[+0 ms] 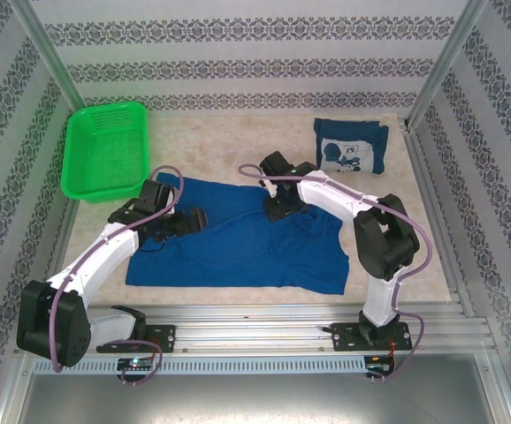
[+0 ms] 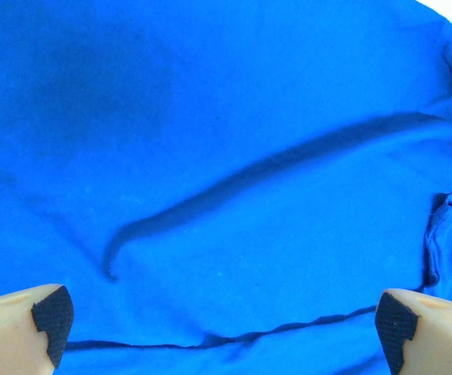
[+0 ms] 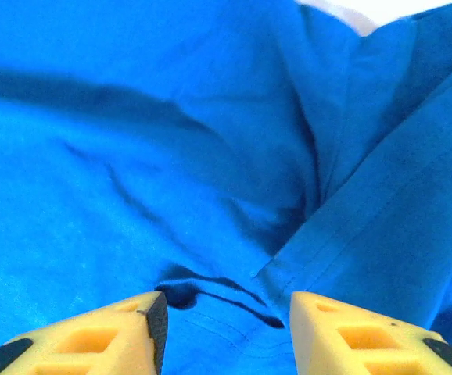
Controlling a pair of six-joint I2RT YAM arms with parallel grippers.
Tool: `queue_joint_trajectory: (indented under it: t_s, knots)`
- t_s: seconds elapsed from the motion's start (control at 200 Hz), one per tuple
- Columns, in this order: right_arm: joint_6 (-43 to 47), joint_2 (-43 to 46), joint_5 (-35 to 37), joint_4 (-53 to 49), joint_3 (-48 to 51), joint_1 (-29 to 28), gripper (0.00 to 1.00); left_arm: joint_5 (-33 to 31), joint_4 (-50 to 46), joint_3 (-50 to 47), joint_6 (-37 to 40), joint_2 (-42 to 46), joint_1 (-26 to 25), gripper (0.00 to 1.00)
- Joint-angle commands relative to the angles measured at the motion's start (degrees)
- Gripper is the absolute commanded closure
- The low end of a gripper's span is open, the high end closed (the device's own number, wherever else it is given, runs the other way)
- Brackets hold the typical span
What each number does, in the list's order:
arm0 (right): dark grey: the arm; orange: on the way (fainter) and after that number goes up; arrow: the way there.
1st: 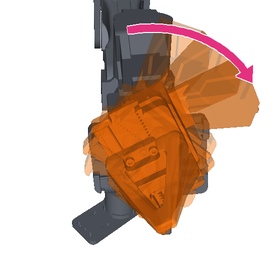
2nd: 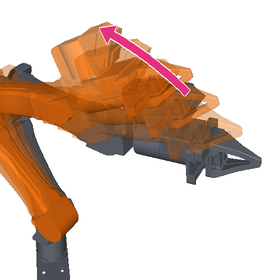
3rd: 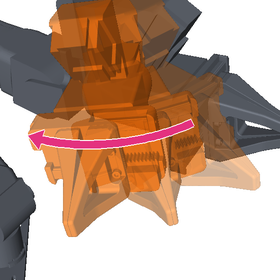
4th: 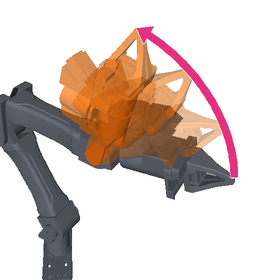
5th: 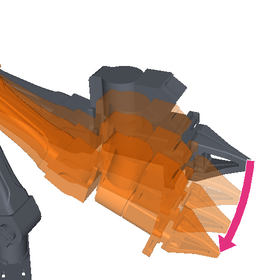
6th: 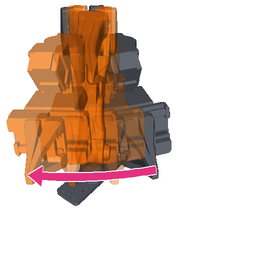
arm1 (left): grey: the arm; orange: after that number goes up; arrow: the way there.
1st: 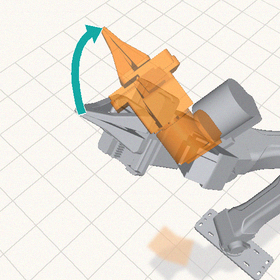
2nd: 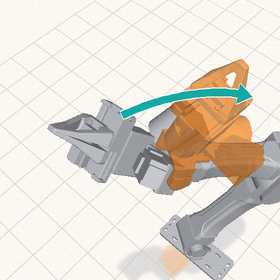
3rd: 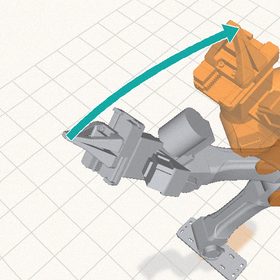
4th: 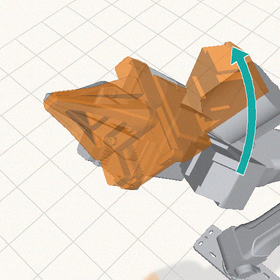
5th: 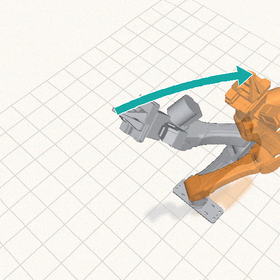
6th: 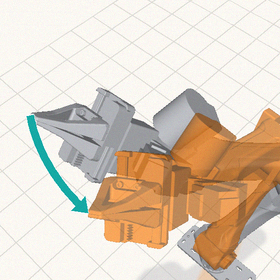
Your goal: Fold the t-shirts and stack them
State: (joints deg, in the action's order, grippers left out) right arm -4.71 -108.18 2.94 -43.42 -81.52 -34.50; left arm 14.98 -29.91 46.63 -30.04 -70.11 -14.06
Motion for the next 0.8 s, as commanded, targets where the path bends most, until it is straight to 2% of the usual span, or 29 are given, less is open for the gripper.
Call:
queue_joint_trajectory:
  t_s: [0.0, 0.33, 0.794]
  knots:
    - [6.23, -2.68, 8.58, -4.12, -0.74, -2.11, 0.53, -0.05, 0.91, 0.36, -0.02, 0.94, 0.88, 0.0]
    - [12.33, -5.72, 16.21, -3.26, -2.07, -3.57, 0.52, -0.22, 0.22, 0.0, 0.25, 1.64, 1.18, 0.0]
    - [14.11, -9.22, 15.96, -3.33, -4.75, -3.48, 0.54, -0.55, 0.07, -0.35, 0.51, 1.9, 1.63, 0.0]
